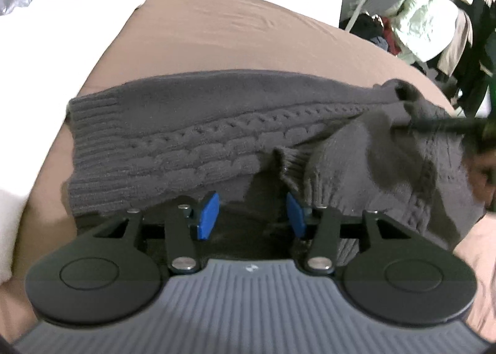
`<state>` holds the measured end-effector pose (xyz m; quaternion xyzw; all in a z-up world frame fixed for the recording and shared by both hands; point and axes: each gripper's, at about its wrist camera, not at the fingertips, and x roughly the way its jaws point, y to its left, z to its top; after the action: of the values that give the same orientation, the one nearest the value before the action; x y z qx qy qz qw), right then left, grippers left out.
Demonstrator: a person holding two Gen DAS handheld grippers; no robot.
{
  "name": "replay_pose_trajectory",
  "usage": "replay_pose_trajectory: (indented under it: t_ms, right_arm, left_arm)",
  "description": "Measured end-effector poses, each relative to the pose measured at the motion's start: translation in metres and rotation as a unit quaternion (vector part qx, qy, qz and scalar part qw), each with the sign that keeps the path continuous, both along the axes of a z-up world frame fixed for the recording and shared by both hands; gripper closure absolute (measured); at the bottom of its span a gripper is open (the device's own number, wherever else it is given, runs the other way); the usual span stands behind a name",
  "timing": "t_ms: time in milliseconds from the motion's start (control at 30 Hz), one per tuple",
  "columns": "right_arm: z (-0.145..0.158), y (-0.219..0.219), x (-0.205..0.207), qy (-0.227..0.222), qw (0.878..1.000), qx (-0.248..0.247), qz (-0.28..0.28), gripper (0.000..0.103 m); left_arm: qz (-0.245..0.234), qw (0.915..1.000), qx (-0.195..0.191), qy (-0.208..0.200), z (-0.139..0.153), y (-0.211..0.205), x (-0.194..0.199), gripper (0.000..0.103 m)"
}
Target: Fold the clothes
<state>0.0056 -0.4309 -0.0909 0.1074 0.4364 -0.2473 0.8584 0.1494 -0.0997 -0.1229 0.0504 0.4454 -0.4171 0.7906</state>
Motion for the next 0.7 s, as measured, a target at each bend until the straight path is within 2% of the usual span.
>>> replay_pose_trajectory:
  t_ms: [67,133,200,267,333,433,533,567,600,700]
  right_arm:
    - [-0.016,0.019,0.007,0.041,0.998,-0.035,0.026,0.037]
    - [-0.013,0.026,0.004,0.041,0.997,-0.059,0.036,0.037]
    - [0.002,0.021,-0.013,0.009,0.999,-0.048,0.015,0.037]
    - [0.017,0.021,-0.044,-0.045,0.999,-0.02,-0.017,0.034]
    - [0.022,0.016,-0.088,-0.097,0.994,0.006,-0.048,0.026]
    - [0.019,0.015,-0.152,-0.126,0.987,0.012,-0.095,0.026]
    - [0.015,0.0,-0.218,-0.16,0.975,0.037,-0.15,0.026]
    - [0.011,-0.005,-0.236,-0.175,0.97,0.052,-0.163,0.026]
    - [0.005,-0.011,-0.253,-0.188,0.964,0.069,-0.172,0.026]
    - [-0.014,-0.029,-0.294,-0.211,0.951,0.104,-0.201,0.026]
  left_arm:
    - [0.003,1.0,0.001,-0.003,-0.002,0.002,0.0,0.054]
    - [0.002,0.9999,-0.009,-0.007,0.0,0.004,-0.003,0.054]
    - [-0.001,0.9997,-0.019,-0.016,0.004,0.003,-0.007,0.054]
    - [-0.002,0.9991,-0.02,-0.038,0.009,-0.001,-0.015,0.054]
    - [-0.003,0.9982,-0.016,-0.058,0.014,-0.006,-0.028,0.054]
    - [-0.005,0.9965,-0.014,-0.082,0.023,-0.015,-0.049,0.054]
    - [-0.007,0.9934,-0.027,-0.111,0.042,-0.022,-0.076,0.053]
    - [-0.01,0.9929,-0.033,-0.114,0.048,-0.026,-0.084,0.047]
    - [-0.015,0.9928,-0.041,-0.111,0.052,-0.032,-0.092,0.041]
    - [-0.031,0.9921,-0.064,-0.103,0.067,-0.048,-0.115,0.038]
